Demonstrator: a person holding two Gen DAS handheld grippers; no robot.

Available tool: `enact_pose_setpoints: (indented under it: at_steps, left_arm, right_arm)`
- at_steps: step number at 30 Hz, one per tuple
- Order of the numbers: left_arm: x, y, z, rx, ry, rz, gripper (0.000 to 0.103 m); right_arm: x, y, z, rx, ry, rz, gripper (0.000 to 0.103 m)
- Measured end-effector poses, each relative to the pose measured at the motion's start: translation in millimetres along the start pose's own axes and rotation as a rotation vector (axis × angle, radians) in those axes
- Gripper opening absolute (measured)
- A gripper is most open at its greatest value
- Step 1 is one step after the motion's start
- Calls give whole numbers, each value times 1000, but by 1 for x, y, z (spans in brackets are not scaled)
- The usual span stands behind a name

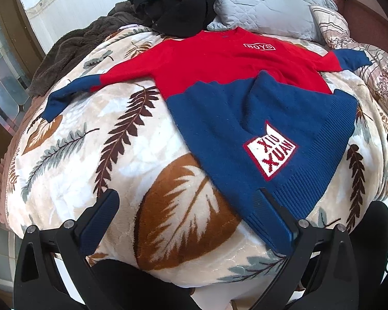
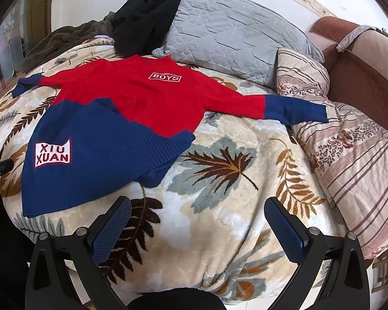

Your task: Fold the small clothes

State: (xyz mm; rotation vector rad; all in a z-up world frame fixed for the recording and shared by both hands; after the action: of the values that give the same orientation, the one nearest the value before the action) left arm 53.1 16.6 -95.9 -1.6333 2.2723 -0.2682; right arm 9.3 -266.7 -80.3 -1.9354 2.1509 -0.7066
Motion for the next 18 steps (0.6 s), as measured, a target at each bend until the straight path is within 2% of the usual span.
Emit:
enact_pose_setpoints:
  at_steps: [18]
  left_arm:
    - [2,1,3,-12,12,-1,103]
  right_arm:
    - [1,0,2,-6,-9,4,102]
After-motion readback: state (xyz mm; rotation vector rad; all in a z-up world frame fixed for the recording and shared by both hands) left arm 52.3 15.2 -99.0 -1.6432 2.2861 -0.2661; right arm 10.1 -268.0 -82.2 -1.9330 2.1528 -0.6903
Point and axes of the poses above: each gripper's, at about its wrist camera, not at the fingertips, and z roughly the way its jaws point, x to its right, y to its underside, the point moved 10 cm from there along z, roughly the way its jaws point, and after that the axes turned 14 degrees about -x, right-handed, at the moved point
